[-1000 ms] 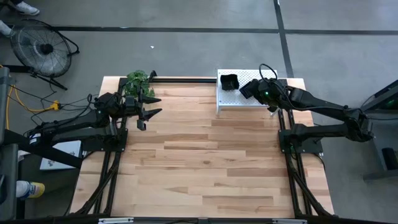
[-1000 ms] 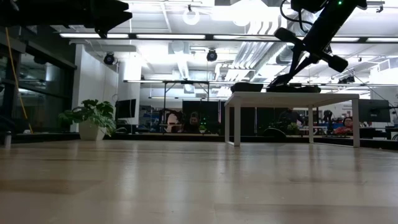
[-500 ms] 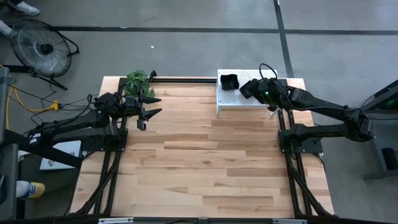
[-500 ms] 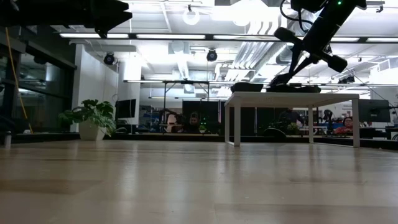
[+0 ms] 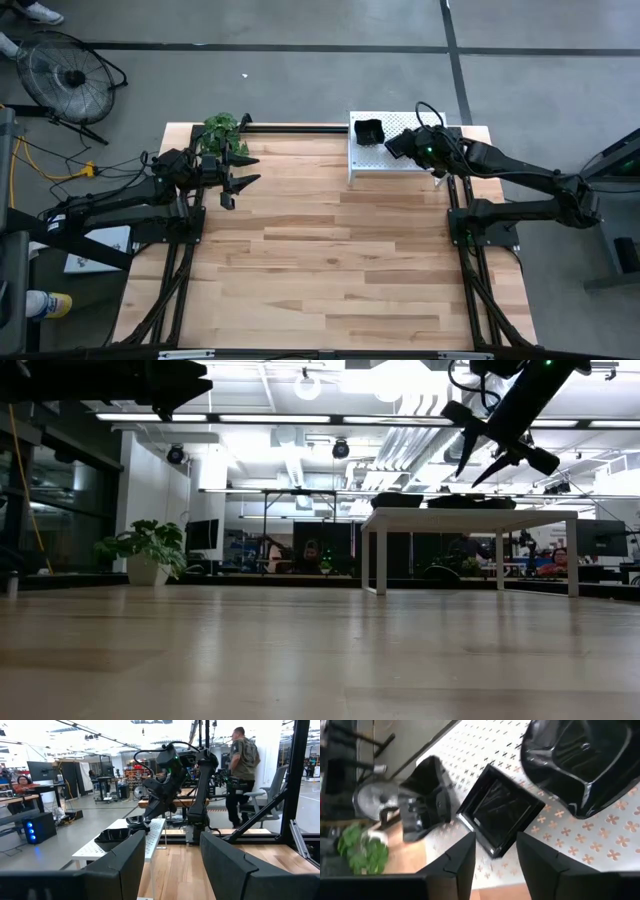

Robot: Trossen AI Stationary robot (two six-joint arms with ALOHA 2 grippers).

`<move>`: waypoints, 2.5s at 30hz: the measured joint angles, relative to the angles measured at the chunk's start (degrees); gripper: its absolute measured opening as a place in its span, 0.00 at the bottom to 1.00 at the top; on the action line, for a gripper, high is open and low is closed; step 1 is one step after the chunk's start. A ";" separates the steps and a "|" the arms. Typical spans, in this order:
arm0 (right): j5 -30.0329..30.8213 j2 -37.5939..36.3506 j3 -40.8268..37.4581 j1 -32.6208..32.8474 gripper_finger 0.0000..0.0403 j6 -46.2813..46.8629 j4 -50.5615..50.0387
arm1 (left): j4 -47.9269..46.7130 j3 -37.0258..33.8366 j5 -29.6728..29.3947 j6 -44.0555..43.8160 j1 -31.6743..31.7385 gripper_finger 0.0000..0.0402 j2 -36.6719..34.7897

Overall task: Pick & Place Mini shaped plates
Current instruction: Return to Home Position

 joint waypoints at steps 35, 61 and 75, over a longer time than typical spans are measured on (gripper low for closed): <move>43.35 -15.78 -21.15 48.76 0.31 -32.80 38.34 | -6.51 -16.76 -14.89 -9.25 -6.51 0.46 -19.98; 18.07 -53.75 -41.03 35.98 0.28 -44.25 34.49 | -8.60 -20.75 -42.45 -10.67 -22.93 0.46 -20.22; -9.40 -55.72 -44.55 19.74 0.23 -48.42 35.38 | -9.03 -20.85 -41.48 -10.60 -22.93 0.46 -20.22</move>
